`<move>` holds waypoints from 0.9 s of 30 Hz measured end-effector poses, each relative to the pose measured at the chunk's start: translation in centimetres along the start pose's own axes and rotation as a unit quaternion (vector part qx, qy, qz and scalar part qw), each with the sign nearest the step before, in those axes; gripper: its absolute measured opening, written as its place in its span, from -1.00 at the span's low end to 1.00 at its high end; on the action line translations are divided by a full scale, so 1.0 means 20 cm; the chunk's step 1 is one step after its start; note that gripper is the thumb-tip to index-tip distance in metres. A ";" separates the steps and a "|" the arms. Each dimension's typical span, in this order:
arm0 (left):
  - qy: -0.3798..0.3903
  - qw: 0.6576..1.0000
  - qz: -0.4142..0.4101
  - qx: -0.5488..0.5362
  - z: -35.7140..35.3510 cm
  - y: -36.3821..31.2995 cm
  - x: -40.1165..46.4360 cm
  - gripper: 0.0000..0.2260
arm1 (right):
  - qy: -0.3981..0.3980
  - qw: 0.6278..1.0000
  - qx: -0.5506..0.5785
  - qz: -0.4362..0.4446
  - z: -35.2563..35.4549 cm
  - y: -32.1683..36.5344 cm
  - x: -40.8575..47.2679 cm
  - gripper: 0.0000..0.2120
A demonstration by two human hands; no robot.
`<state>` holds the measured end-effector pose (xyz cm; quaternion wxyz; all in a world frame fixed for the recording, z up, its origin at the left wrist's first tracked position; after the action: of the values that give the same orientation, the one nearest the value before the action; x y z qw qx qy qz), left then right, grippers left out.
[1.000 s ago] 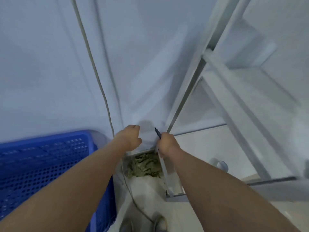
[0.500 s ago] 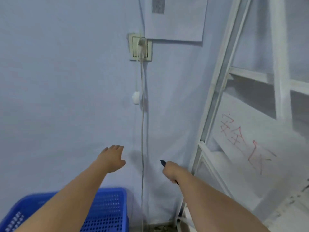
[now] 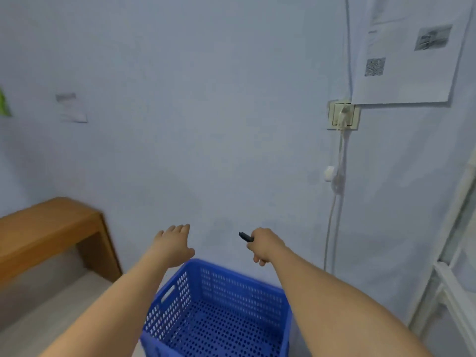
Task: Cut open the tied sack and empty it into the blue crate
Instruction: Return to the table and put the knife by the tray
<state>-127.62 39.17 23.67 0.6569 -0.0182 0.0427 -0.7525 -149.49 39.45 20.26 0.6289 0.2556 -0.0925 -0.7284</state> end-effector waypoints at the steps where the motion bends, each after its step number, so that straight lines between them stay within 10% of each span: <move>1: -0.007 1.000 0.016 -0.003 0.03 0.10 -0.06 -0.36 | -0.007 1.000 -0.003 0.024 -0.03 0.11 -0.01 -0.74; 8: -0.034 0.988 0.148 -0.018 0.21 0.94 -0.50 -0.37 | 0.000 0.984 -0.059 0.167 -0.35 0.98 -0.12 -0.72; 17: -0.068 0.941 0.330 -0.037 0.32 2.20 -1.13 -0.42 | 0.120 0.961 0.127 0.214 -1.03 2.09 -0.28 -0.74; 27: -0.026 0.915 0.395 -0.074 0.17 3.01 -1.30 -0.45 | 0.268 0.924 0.249 0.116 -1.67 2.79 -0.18 -0.65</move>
<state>-64.35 56.76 22.48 0.8982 -0.0678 0.0854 -0.4259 -84.37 38.35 18.22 0.6266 0.5766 -0.1278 -0.5084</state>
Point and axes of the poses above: each hand's wrist, its own x-axis towards the middle knuckle, its own z-axis out of the back of the hand, y = z × x, the point moved 7 cm from there along x, towards the middle knuckle, and after that the axes turned 4 degrees about -x, right-handed, at the moved point
